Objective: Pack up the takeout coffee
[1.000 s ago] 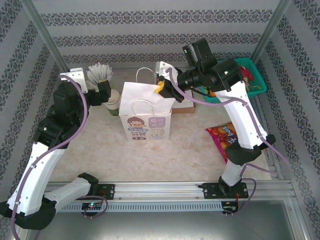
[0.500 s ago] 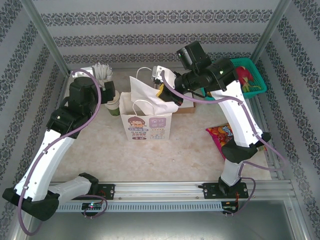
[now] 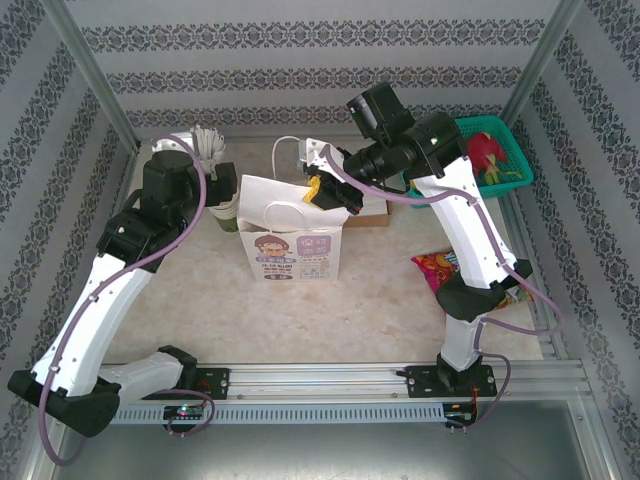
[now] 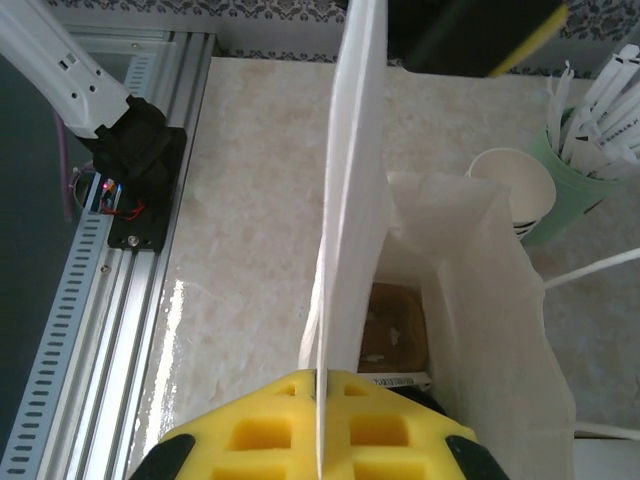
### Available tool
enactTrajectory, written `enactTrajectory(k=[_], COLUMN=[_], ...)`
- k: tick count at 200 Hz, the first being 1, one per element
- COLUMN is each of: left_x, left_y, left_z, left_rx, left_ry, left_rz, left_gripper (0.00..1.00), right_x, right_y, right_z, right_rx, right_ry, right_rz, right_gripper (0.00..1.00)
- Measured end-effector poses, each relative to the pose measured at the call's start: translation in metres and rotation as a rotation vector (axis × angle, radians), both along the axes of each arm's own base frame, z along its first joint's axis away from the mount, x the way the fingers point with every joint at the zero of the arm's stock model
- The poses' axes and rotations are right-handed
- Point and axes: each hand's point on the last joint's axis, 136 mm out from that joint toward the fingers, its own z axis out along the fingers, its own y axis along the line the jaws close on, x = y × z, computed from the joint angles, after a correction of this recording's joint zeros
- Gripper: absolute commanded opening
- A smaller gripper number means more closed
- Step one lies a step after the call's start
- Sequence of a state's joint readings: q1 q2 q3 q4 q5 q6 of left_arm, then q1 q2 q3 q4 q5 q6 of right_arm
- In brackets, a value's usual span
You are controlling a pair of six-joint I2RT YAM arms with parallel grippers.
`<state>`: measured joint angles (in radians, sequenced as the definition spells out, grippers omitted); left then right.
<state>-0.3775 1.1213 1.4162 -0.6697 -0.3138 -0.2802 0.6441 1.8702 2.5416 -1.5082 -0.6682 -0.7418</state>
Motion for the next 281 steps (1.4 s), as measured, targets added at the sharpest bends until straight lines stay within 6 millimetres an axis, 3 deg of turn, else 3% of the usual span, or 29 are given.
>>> enactTrajectory(k=[40, 107, 150, 204, 247, 281], left_x=[0.014, 0.02, 0.007, -0.017, -0.016, -0.015], left_y=[-0.015, -0.047, -0.057, -0.039, -0.01, 0.003], left_z=[0.003, -0.015, -0.029, -0.026, -0.02, -0.017], left_rx=[-0.002, -0.005, -0.006, 0.014, 0.052, 0.07], left_ry=[0.014, 0.101, 0.169, 0.17, 0.144, 0.131], left_rz=[-0.056, -0.225, -0.308, -0.27, -0.115, -0.041], left_gripper=[1.0, 1.0, 1.0, 1.0, 1.0, 1.0], right_x=[0.0, 0.008, 0.009, 0.023, 0.029, 0.037], right_y=[0.001, 0.009, 0.012, 0.025, 0.029, 0.021], right_z=[-0.002, -0.028, -0.032, -0.062, -0.087, -0.099], right_rx=[-0.002, -0.047, -0.044, -0.081, -0.131, -0.203], right_ry=[-0.009, 0.051, 0.059, 0.128, 0.178, 0.16], right_rz=[0.022, 0.051, 0.068, 0.08, 0.089, 0.05], right_gripper=[0.0, 0.0, 0.0, 0.0, 0.0, 0.0])
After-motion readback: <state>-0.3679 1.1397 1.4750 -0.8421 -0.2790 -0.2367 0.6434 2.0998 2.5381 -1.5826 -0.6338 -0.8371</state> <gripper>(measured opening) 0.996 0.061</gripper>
